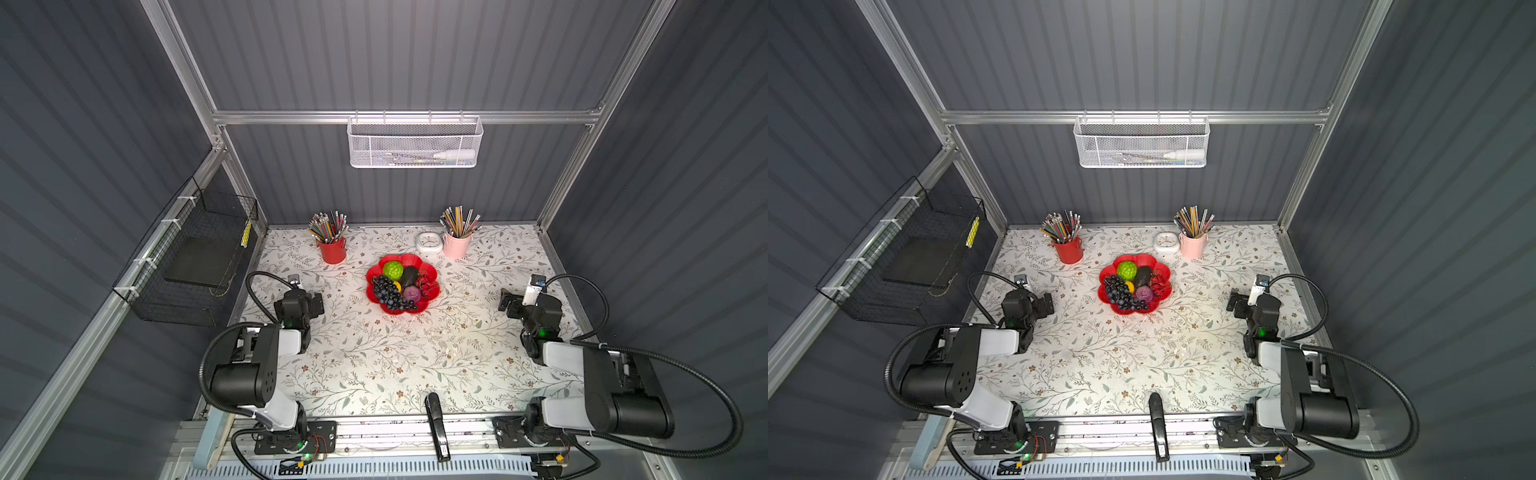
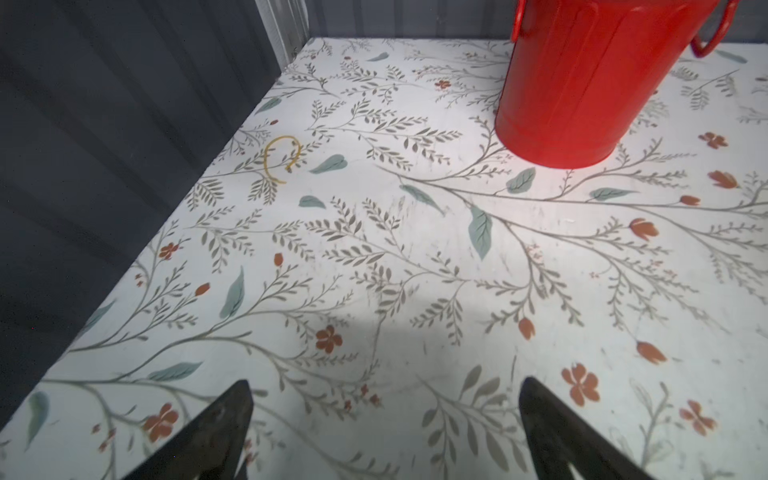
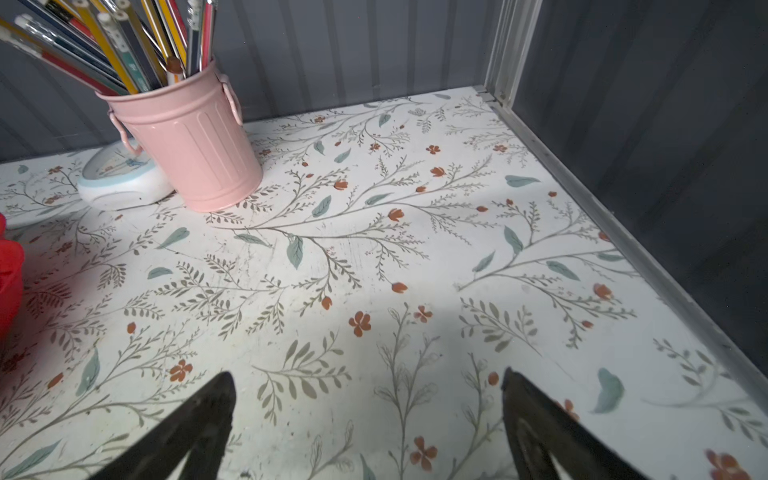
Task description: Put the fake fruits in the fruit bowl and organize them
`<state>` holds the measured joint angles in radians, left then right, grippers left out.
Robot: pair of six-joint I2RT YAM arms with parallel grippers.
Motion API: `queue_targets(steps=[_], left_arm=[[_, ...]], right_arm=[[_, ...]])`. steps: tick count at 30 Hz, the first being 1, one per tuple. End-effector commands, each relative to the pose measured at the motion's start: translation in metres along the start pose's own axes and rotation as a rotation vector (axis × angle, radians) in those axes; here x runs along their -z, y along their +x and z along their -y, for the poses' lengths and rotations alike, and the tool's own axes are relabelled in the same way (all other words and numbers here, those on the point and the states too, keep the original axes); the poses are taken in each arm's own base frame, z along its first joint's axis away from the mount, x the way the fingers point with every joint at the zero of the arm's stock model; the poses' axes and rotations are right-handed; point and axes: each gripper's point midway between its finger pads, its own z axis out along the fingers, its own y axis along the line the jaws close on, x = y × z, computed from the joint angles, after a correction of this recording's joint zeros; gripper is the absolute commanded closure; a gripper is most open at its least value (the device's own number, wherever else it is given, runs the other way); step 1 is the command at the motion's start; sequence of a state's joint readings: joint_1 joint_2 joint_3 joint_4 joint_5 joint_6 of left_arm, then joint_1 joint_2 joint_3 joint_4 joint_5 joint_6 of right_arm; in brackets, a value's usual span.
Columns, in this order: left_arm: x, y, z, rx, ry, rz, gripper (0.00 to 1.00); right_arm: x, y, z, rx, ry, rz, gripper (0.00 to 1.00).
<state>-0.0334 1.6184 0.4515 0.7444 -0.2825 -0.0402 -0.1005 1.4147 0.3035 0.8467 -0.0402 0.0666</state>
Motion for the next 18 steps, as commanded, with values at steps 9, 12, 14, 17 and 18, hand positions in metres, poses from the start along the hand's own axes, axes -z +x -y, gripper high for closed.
queue_targets(steps=[9,12,14,17,18], left_arm=[[-0.011,-0.015,0.022,-0.015,0.081,0.106,0.00],[-0.010,-0.015,0.022,-0.016,0.084,0.106,0.00],[-0.009,-0.016,0.023,-0.018,0.088,0.110,0.00],[-0.009,-0.015,0.023,-0.018,0.087,0.110,0.00],[-0.009,-0.015,0.023,-0.018,0.087,0.109,0.00]], right_arm=[[-0.001,-0.026,-0.003,-0.025,-0.026,0.127,0.01],[-0.001,-0.027,0.004,-0.036,0.014,0.137,0.01],[-0.001,-0.026,0.003,-0.036,0.011,0.129,0.01],[-0.001,-0.026,0.003,-0.034,0.009,0.131,0.01],[-0.002,-0.027,0.001,-0.030,-0.001,0.128,0.01]])
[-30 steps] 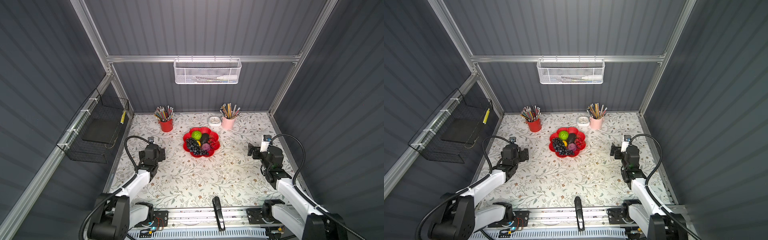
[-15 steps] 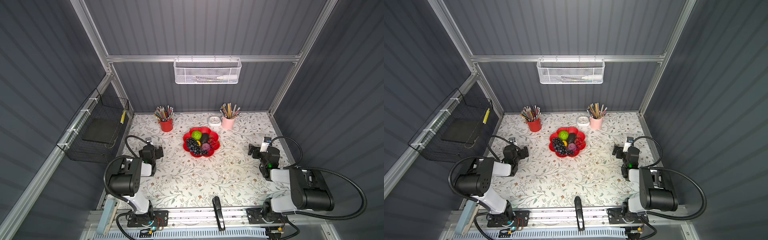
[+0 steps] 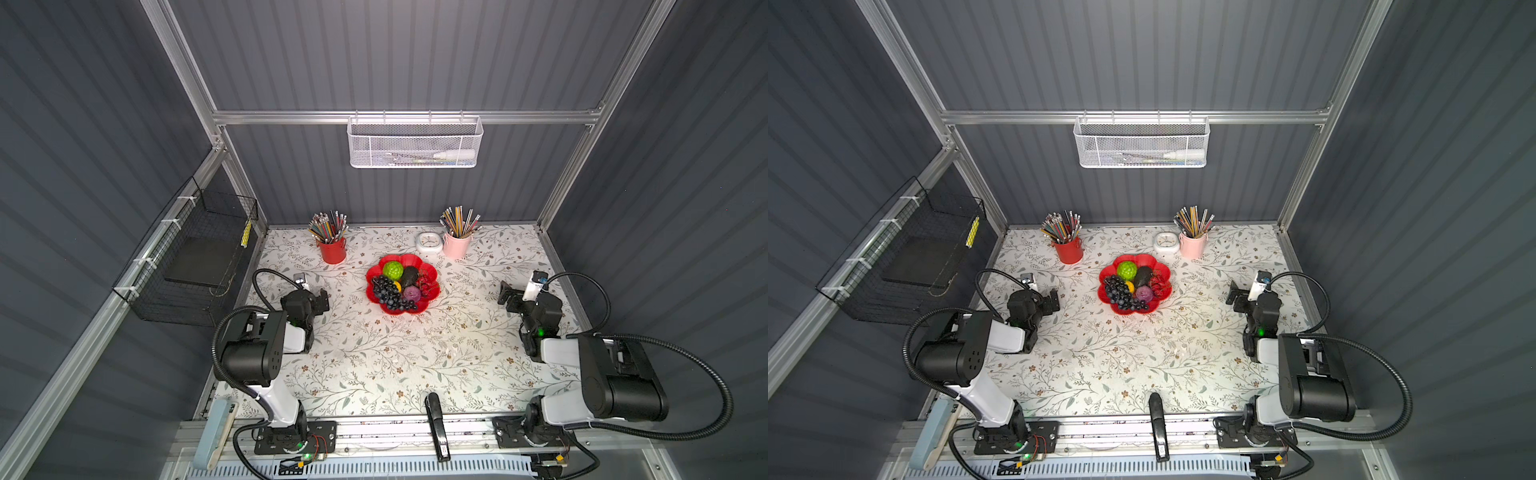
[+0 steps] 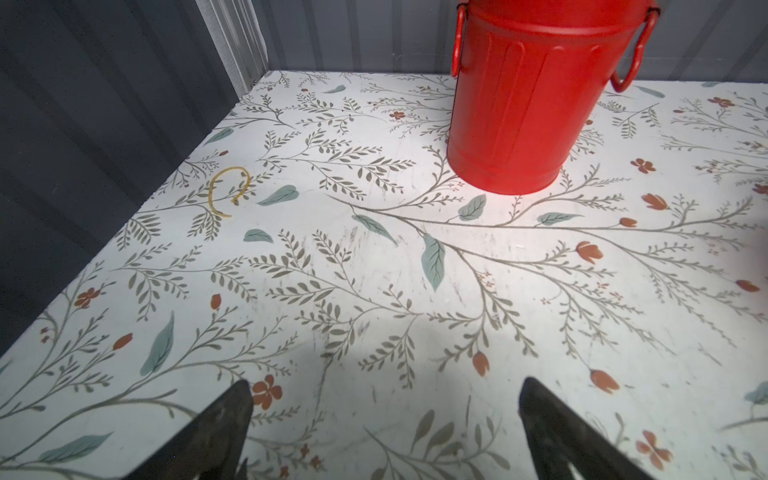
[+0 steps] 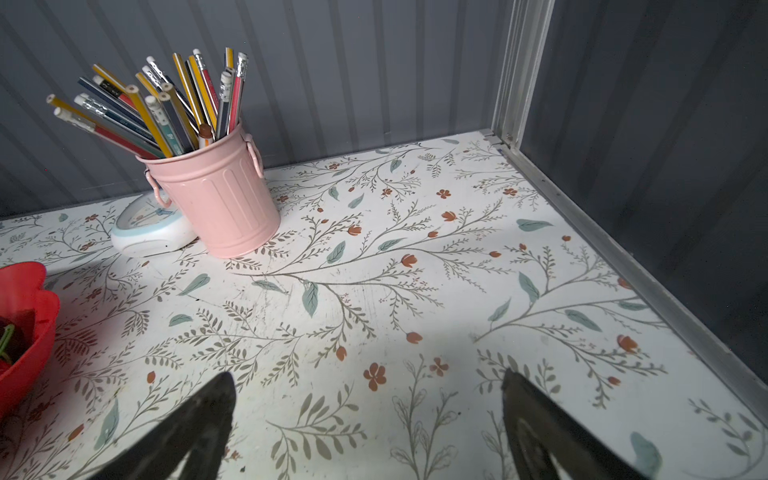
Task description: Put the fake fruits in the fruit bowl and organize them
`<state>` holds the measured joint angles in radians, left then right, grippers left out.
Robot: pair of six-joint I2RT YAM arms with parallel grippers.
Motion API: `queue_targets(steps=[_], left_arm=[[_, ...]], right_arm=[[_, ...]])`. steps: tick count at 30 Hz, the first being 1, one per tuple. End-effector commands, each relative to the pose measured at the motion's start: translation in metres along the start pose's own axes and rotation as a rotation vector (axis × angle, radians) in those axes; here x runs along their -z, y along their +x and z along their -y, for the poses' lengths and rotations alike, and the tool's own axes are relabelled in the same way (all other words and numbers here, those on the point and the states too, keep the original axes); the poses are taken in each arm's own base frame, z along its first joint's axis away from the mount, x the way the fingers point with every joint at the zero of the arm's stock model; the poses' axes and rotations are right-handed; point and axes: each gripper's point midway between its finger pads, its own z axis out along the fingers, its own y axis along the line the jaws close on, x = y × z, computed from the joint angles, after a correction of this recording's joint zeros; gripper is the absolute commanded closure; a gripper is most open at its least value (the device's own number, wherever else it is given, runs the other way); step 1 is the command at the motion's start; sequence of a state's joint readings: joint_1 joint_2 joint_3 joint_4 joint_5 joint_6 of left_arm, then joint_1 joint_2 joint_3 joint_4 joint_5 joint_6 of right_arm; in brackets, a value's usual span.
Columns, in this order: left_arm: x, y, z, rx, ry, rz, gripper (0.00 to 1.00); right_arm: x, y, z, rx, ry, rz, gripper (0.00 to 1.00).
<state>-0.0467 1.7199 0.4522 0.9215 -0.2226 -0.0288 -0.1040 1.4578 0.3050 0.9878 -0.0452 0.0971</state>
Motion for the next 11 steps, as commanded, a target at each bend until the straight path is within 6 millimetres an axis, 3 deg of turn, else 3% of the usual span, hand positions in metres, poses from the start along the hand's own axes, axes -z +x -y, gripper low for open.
queue_targets(steps=[1,4,11], left_arm=[[0.001,-0.010,0.004,-0.017,0.014,0.036,0.00],[0.001,-0.010,0.004,-0.017,0.014,0.037,0.00],[0.001,-0.010,0.004,-0.017,0.014,0.037,0.00]], right_arm=[[0.000,-0.006,-0.002,0.005,-0.008,0.022,0.01],[-0.004,-0.003,-0.015,0.036,-0.086,-0.010,0.01],[-0.003,-0.003,-0.016,0.038,-0.086,-0.006,0.01]])
